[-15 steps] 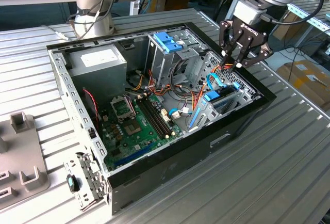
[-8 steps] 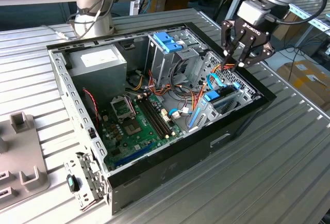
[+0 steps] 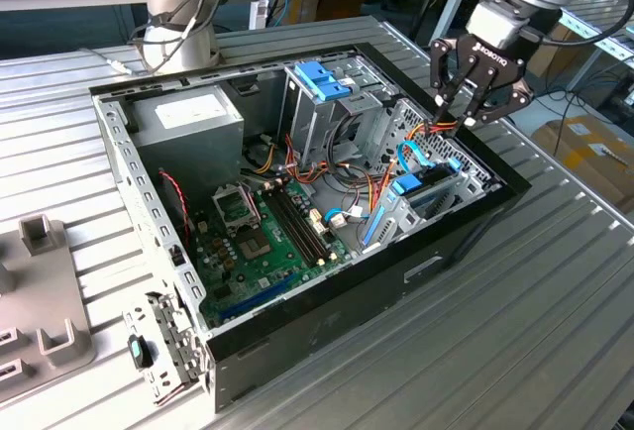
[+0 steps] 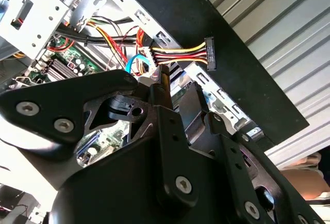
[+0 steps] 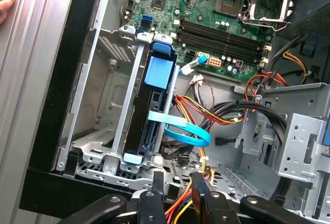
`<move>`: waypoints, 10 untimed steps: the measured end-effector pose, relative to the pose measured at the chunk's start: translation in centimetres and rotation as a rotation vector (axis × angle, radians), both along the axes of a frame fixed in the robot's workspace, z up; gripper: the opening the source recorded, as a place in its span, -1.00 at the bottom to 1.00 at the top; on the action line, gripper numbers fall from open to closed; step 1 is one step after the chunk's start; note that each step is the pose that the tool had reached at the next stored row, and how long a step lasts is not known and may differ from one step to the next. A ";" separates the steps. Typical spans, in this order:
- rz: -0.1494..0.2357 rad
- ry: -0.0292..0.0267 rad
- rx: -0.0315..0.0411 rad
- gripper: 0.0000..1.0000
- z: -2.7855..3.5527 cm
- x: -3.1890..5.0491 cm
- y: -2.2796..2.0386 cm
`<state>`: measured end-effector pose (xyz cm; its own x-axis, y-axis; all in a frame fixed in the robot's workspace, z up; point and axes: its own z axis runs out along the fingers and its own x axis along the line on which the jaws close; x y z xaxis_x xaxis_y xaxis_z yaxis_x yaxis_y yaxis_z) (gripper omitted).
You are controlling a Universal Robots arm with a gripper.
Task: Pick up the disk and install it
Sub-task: 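Insert the second disk wire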
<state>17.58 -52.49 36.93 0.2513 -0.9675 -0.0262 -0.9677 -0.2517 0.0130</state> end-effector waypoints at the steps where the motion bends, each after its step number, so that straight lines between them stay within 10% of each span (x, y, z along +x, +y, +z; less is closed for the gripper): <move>1: 0.013 0.0000 0.0000 -0.29 0.00 0.05 0.00; 10: 0.230 0.0000 0.0002 -0.29 -0.01 0.36 0.00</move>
<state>17.94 -52.49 36.91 0.4657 -0.8845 -0.0264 -0.8846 -0.4661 0.0129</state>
